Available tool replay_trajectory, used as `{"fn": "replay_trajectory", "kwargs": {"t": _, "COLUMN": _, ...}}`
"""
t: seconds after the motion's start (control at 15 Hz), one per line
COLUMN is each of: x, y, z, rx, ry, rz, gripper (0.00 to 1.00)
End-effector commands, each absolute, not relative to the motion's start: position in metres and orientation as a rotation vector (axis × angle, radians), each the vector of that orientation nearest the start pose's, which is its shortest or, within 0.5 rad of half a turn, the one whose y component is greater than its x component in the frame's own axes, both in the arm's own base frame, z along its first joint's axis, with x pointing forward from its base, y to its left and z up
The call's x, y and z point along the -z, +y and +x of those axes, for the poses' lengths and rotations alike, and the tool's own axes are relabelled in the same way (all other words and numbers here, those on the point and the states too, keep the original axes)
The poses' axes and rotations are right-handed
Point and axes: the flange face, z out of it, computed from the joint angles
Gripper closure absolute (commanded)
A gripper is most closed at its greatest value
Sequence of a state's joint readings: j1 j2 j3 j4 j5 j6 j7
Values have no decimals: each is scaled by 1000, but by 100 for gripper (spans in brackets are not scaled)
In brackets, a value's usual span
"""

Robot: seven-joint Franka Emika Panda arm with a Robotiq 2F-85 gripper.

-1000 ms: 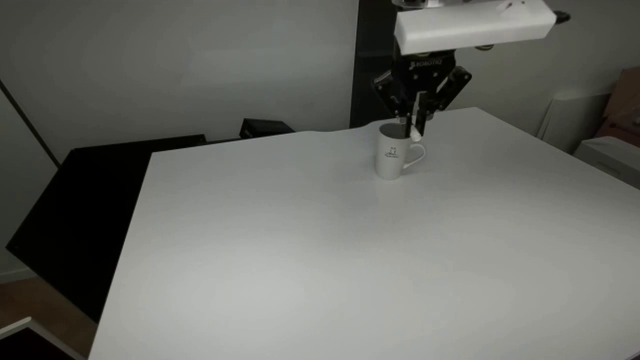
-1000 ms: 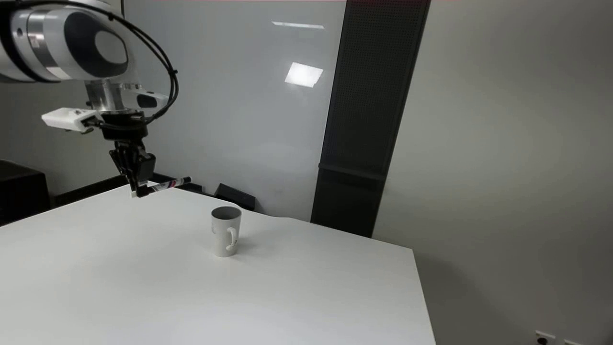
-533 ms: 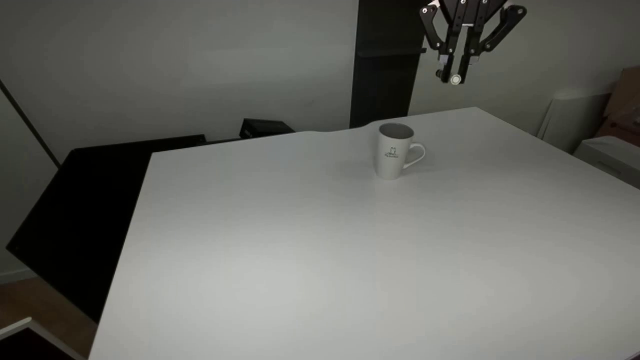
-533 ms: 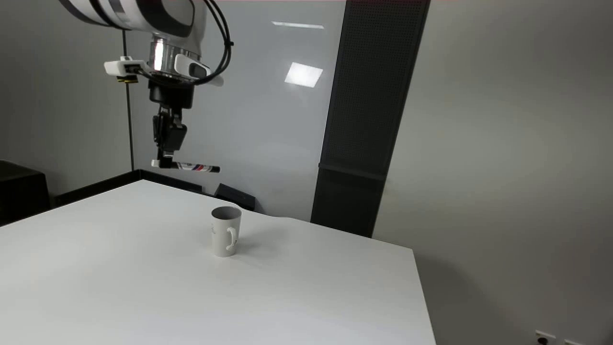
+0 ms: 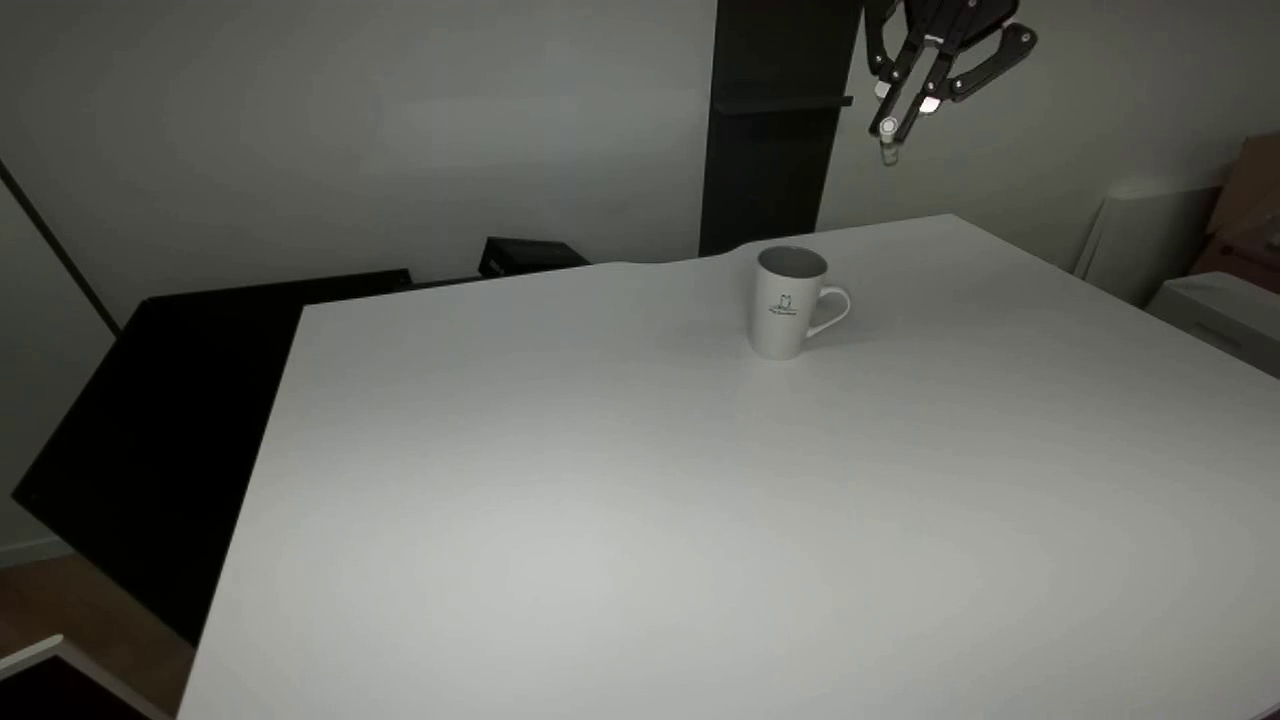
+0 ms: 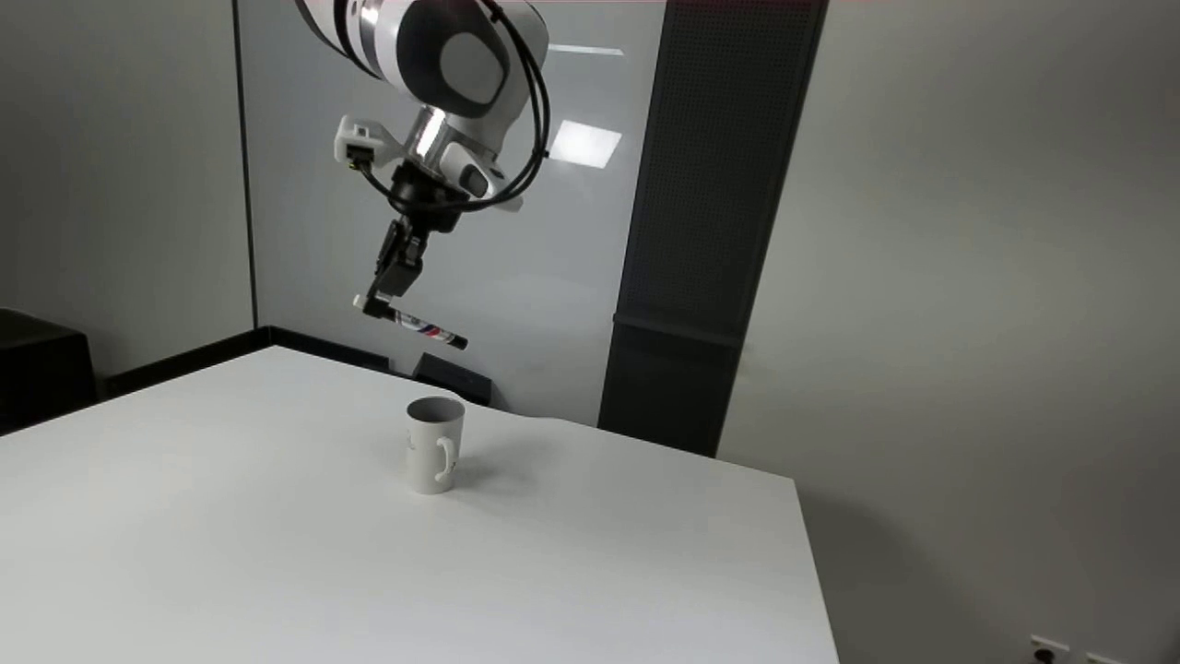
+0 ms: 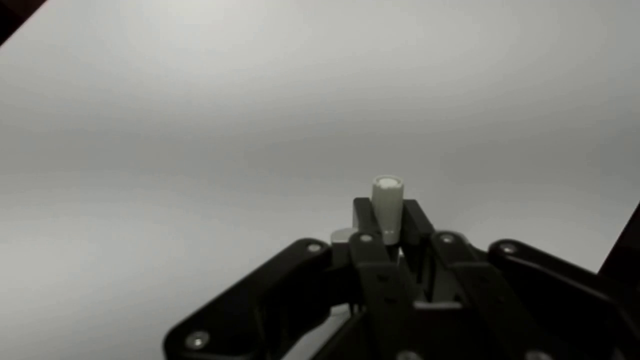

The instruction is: Put the pen in the mug

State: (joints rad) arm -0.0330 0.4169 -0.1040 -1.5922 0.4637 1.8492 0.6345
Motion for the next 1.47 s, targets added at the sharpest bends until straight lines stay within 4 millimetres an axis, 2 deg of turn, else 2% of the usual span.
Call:
{"fn": "replay_trajectory", "kwargs": {"t": 0.0, "x": -366, "y": -60, "z": 679, "rx": -389, "ry": 1365, "rz": -2265, "gripper": 93}}
{"fn": "replay_trajectory", "kwargs": {"t": 0.27, "x": -342, "y": -60, "z": 691, "rx": -381, "ry": 1411, "rz": -2042, "gripper": 93}}
{"fn": "replay_trajectory", "kwargs": {"t": 0.6, "x": -323, "y": -52, "z": 703, "rx": -360, "ry": 1449, "rz": -1876, "gripper": 93}}
{"fn": "replay_trajectory", "kwargs": {"t": 1.4, "x": -321, "y": -49, "z": 709, "rx": -379, "ry": 1500, "rz": -1696, "gripper": 93}}
